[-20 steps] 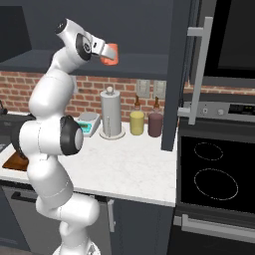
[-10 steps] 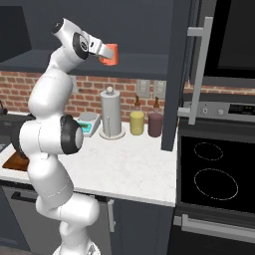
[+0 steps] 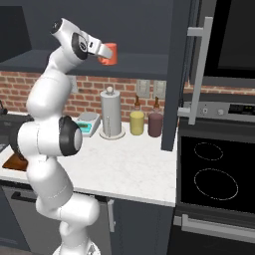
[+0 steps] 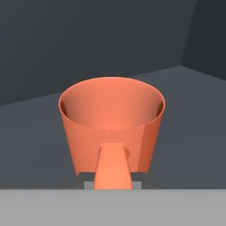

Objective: Pick the kettle from the counter and place it on the tray. Then pick the mug from the cabinet and place it on the tray. Then close the cabinet doors.

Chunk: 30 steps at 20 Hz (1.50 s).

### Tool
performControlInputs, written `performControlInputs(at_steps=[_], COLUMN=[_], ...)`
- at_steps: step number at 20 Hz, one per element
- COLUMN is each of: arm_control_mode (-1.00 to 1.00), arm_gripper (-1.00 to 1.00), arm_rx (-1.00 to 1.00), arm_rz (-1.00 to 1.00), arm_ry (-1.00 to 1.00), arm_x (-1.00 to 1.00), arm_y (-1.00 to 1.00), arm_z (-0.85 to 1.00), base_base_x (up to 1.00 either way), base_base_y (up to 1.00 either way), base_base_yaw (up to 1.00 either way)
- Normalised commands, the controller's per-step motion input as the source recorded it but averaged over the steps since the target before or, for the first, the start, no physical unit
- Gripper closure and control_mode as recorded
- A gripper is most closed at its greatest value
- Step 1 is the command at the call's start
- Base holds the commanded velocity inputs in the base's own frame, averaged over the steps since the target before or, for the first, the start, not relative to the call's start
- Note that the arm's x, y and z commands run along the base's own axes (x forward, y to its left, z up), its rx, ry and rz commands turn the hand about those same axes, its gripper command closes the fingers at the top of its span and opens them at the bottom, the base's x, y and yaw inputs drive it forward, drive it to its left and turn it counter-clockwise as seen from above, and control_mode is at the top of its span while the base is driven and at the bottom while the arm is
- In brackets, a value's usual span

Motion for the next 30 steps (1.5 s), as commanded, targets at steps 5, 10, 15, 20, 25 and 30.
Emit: performControlInputs(at_steps=[5, 10, 15, 20, 25, 30], arm_control_mode=[-1.00, -1.00, -1.00, -1.00, -1.00, -1.00], arm_gripper=[1.00, 1.00, 1.00, 1.00, 1.00, 1.00], arm_rx=[0.00, 0.00, 0.01, 0.02, 0.02, 0.00], arm_rz=[0.19, 0.24, 0.35, 0.40, 0.43, 0.44], arm_ry=[-0.07, -0.10, 0.00, 0.00, 0.00, 0.00], arm_x=[-0.74, -0.93, -0.97, -0.99, -1.00, -1.00], arm_y=[0.04, 0.12, 0.10, 0.14, 0.20, 0.29], arm_z=[0.00, 0.00, 0.00, 0.04, 0.01, -0.01], base_base_x=[0.00, 0.00, 0.00, 0.00, 0.00, 0.00], base_base_y=[0.00, 0.00, 0.00, 0.00, 0.00, 0.00], base_base_yaw=[0.00, 0.00, 0.00, 0.00, 0.00, 0.00])
